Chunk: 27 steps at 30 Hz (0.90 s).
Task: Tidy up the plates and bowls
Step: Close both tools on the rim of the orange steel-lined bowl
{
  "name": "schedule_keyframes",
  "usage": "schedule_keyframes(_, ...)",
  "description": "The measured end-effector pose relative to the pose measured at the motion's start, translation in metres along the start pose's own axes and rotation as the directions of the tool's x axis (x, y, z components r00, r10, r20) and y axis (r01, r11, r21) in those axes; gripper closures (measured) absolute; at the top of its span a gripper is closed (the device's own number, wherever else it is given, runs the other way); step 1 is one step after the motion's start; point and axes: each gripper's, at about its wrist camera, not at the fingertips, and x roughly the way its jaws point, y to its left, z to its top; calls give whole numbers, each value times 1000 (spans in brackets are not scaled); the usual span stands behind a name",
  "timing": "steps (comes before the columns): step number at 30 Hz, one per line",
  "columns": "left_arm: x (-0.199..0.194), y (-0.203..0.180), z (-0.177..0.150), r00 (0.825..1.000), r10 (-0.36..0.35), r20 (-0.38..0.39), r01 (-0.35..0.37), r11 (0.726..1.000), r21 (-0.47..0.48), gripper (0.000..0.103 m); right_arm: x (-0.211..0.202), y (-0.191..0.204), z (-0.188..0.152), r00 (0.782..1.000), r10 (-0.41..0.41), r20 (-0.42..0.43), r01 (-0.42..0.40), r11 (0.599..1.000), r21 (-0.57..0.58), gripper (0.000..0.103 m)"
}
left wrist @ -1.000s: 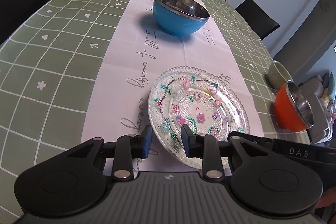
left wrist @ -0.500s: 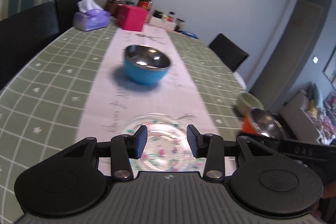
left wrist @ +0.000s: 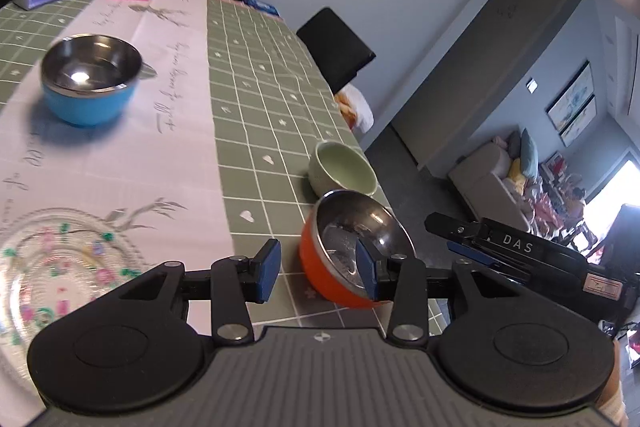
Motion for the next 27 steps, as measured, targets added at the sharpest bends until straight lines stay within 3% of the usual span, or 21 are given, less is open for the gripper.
schedule_keyframes(9, 59, -8, 3, 995, 53, -84, -54, 999, -7, 56, 30, -15, -7, 990, -10, -138, 18, 998, 60, 49)
schedule_keyframes(17, 83, -15, 3, 989, 90, -114, -88, 996, 23, 57, 41, -30, -9, 980, -15, -199, 44, 989, 141, 65)
schedule_keyframes(19, 86, -16, 1, 989, 97, -116, -94, 995, 26, 61, 43, -33, -10, 977, -7, -211, 43, 985, 166, 71)
schedule_keyframes(22, 89, -18, 0, 986, 108, -126, -104, 994, 39, 76, 44, -33, -11, 976, -13, -218, 50, 985, 167, 76)
schedule_keyframes(24, 89, -20, 0, 984, 131, -119, -125, 990, 58, 84, 44, -33, -11, 975, 2, -220, 37, 985, 171, 86)
schedule_keyframes(27, 88, -22, 0, 983, 140, -120, -133, 989, 59, 84, 44, -30, -11, 976, -9, -218, 43, 987, 152, 92)
